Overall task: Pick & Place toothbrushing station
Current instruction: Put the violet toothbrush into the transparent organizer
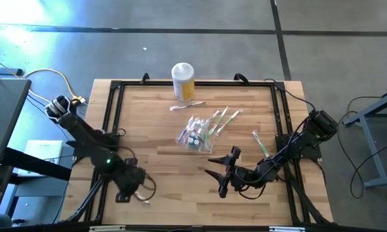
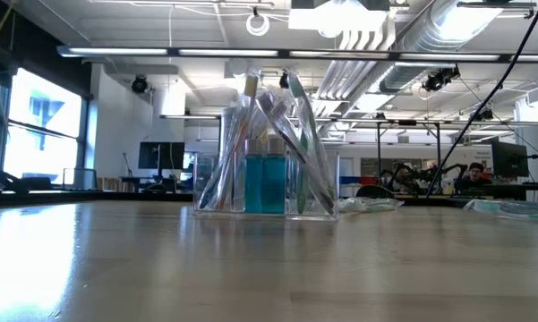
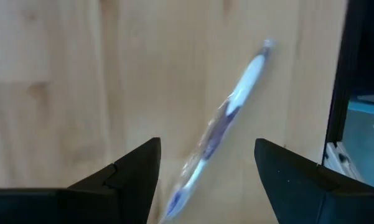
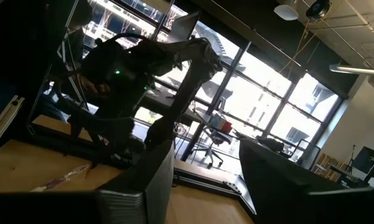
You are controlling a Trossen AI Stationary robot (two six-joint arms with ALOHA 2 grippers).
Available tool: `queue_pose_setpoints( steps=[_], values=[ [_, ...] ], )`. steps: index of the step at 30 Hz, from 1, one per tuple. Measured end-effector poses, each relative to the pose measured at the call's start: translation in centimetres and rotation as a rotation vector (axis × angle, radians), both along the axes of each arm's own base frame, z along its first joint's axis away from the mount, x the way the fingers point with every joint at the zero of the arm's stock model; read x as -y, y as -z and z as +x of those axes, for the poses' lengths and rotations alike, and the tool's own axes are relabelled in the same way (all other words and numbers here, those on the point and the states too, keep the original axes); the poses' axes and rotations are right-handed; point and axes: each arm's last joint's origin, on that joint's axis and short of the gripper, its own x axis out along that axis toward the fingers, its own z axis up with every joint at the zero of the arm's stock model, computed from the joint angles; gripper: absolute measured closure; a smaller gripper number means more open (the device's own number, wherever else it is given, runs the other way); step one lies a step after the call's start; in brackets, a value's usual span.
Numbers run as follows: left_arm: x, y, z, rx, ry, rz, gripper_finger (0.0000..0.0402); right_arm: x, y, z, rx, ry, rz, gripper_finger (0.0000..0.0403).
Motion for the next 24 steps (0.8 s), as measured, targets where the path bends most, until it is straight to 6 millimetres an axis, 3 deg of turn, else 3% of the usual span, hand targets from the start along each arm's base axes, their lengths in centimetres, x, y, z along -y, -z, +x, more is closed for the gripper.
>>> queue_pose_setpoints(
  steps=[4,12,16,24],
  values=[
    [1.3,1.9,-1.2,0.059,0.02,-0.02,0.0149,0.0,0.0,0.0,-0.001,0.002,-0.004,0.0228],
    [1.9,5.7,-3.3,0.011,-0.136,-0.113,0.0149,0.5,0.0,0.3,-0.001,0.017,-0.005,0.0228],
    [2.3,6.3,-4.1,0.007,-0.155,-0.154,0.0149,1.0,0.6,0.9,-0.049,0.031,-0.009,0.0228],
    [2.2,7.0,-4.8,0.083,-0.138,-0.074,0.0149,1.8,1.4,1.6,-0.109,0.042,0.0,0.0228]
  ],
)
